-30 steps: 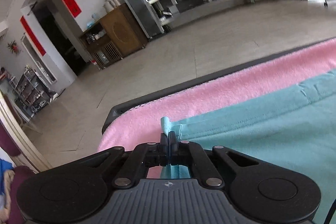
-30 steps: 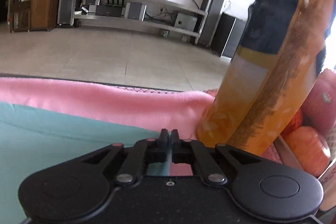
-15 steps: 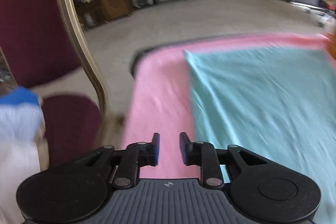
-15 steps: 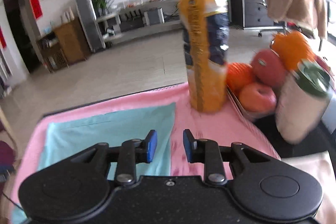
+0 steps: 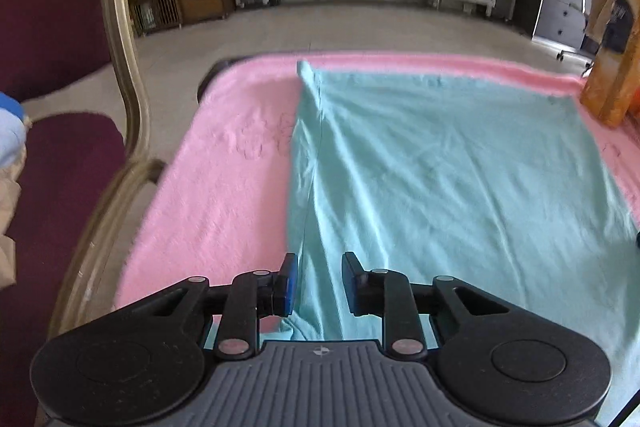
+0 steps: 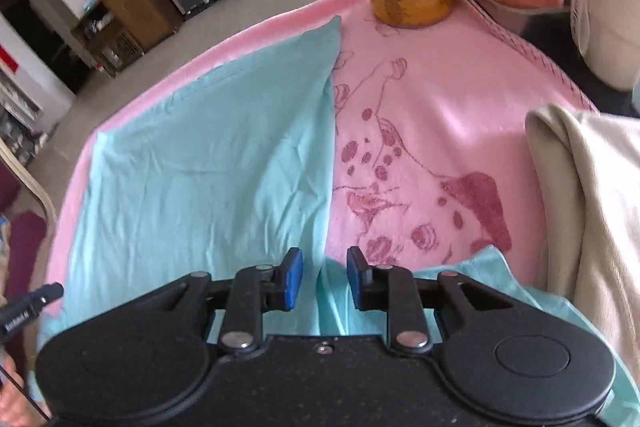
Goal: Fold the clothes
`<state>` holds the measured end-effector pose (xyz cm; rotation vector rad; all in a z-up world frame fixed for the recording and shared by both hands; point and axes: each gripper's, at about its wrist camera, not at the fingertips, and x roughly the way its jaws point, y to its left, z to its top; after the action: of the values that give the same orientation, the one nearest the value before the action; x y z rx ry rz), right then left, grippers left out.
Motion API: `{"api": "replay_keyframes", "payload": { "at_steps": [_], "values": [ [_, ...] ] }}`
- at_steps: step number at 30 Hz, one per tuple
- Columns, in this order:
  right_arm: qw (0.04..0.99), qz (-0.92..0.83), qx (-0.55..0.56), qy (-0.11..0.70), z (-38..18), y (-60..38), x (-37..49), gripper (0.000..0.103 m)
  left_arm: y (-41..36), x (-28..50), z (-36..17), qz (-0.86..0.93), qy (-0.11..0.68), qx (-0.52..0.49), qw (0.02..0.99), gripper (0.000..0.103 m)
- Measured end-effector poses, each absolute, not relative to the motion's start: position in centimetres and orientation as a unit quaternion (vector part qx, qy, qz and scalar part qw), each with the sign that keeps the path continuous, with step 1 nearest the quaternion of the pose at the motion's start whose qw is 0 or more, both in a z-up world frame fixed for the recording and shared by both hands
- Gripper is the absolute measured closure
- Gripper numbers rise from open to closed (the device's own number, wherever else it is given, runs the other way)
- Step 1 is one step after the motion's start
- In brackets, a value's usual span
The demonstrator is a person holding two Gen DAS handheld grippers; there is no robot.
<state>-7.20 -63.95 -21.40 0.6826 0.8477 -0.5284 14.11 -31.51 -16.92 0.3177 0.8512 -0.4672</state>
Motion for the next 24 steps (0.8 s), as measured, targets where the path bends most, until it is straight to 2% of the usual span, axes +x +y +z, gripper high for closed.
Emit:
{"api": "replay_keyframes", "payload": {
  "at_steps": [1,2,4,9,13,15,19,21,24],
  "values": [
    [0.825,-0.251,0.309,0.4,-21.5,-63.6,-7.1,0.081,-31.6,14.4,-17.4,-0.205,0.417,0.165,0.87,0.086],
    [0.83,-0.256,0.293,0.401,-21.6,-63.2,-6.9,0.098,-31.6,14.6,-17.7,-0.19,0.421,0.17,0.871,0.082],
    [0.829,-0.297,0.234,0.413,-21.6,-62.5,-6.4,0.103,-31.4,14.8,-17.6,-0.174,0.428,0.173,0.87,0.08],
    [0.821,-0.34,0.177,0.423,-21.6,-62.1,-6.6,0.103,-30.6,14.7,-17.4,-0.156,0.435,0.158,0.873,0.079],
    [0.83,-0.341,0.23,0.377,-20.2,-62.5,-7.7,0.099,-29.1,14.2,-16.1,-0.137,0.422,0.121,0.888,0.08],
    [0.844,-0.326,0.255,0.342,-19.8,-62.7,-8.1,0.09,-29.1,14.2,-15.6,-0.144,0.407,0.109,0.895,0.08],
    [0.849,-0.235,0.375,0.287,-20.7,-64.3,-7.9,0.089,-30.4,14.6,-15.6,-0.197,0.398,0.091,0.891,0.08],
    [0.837,-0.169,0.437,0.283,-22.1,-64.9,-6.9,0.085,-31.6,14.4,-15.9,-0.228,0.391,0.106,0.885,0.079],
    [0.834,-0.126,0.442,0.304,-23.9,-64.5,-4.6,0.084,-32.5,14.8,-16.7,-0.247,0.39,0.12,0.879,0.079]
  ]
}}
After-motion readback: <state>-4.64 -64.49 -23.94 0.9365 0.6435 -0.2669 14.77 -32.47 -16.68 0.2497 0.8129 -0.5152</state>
